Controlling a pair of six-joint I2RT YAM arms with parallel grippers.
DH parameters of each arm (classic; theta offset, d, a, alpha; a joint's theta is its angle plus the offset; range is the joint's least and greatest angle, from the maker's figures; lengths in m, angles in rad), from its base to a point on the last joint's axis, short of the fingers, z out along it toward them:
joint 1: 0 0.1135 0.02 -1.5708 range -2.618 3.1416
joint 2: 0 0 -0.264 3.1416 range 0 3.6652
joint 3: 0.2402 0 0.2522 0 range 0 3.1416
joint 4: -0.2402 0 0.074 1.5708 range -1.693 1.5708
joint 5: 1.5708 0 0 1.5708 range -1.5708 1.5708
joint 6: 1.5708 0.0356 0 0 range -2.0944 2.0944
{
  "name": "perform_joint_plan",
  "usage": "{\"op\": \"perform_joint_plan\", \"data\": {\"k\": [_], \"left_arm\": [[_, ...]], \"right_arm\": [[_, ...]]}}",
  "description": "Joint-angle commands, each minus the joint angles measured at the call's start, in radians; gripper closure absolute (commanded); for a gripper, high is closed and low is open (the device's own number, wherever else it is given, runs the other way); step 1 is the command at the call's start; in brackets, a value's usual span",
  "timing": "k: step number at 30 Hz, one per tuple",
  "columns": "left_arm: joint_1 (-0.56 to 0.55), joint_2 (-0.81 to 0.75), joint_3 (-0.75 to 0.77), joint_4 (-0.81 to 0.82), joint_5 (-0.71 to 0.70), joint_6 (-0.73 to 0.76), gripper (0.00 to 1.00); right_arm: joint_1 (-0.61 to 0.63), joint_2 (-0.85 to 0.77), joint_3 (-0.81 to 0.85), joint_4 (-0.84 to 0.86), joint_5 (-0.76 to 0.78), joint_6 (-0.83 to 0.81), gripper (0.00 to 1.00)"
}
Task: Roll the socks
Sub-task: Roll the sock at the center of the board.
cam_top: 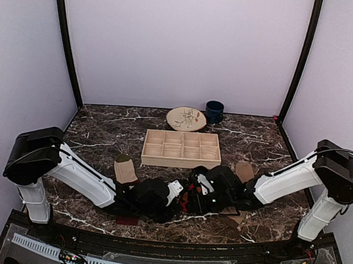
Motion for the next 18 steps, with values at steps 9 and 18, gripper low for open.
{"op": "perform_joint_plan", "data": {"k": [9, 18], "left_arm": [[-0.027, -0.259, -0.232, -0.072, -0.266, 0.116, 0.58], [-0.079, -0.269, -0.419, 0.259, -0.291, 0.256, 0.56]], "right_arm": [[-0.005, 0.016, -0.169, 0.448, -0.364, 0.426, 1.00], [-0.007, 0.010, -0.187, 0.545, -0.399, 0.546, 1.00]]}}
